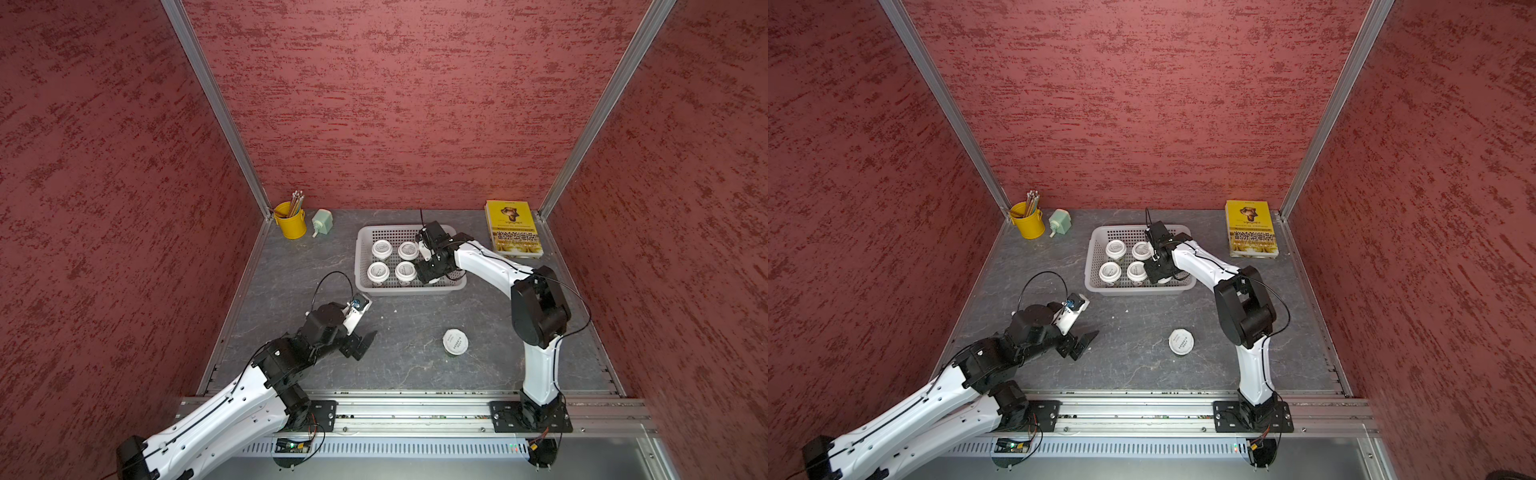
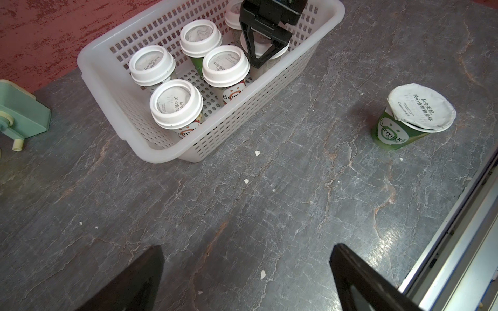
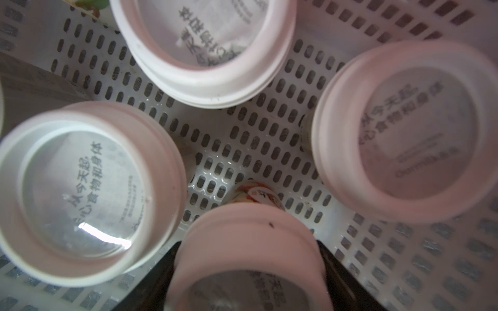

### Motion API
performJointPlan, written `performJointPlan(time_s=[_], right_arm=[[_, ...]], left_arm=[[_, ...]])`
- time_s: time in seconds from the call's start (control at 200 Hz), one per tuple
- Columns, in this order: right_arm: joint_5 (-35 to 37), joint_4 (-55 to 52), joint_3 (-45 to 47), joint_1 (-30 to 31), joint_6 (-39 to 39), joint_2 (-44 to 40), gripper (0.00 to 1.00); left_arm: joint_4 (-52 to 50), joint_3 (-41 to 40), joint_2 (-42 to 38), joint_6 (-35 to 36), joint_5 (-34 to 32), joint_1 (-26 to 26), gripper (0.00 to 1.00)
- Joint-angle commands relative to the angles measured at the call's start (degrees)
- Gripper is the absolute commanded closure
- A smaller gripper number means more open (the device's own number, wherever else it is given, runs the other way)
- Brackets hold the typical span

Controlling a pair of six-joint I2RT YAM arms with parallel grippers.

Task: Put the yogurt in the basket
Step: Place the yogurt in the basket.

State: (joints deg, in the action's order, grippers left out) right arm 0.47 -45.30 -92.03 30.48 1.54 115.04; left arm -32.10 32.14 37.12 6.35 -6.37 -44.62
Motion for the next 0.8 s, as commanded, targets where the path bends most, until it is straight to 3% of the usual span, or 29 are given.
performJointPlan(time_s=[0.0,0.796], right_arm=[[-0.47,1.27,0.16,-0.43,0.43,0.79,0.28],[-0.57,2.58,0.73,-0.43,0.77,1.32,0.26]], left_arm=[[1.27,-0.22,-0.01,0.92,0.57,0.41,0.00],[1.42,-0.23,0.23,1.10,0.92,0.74,0.00]])
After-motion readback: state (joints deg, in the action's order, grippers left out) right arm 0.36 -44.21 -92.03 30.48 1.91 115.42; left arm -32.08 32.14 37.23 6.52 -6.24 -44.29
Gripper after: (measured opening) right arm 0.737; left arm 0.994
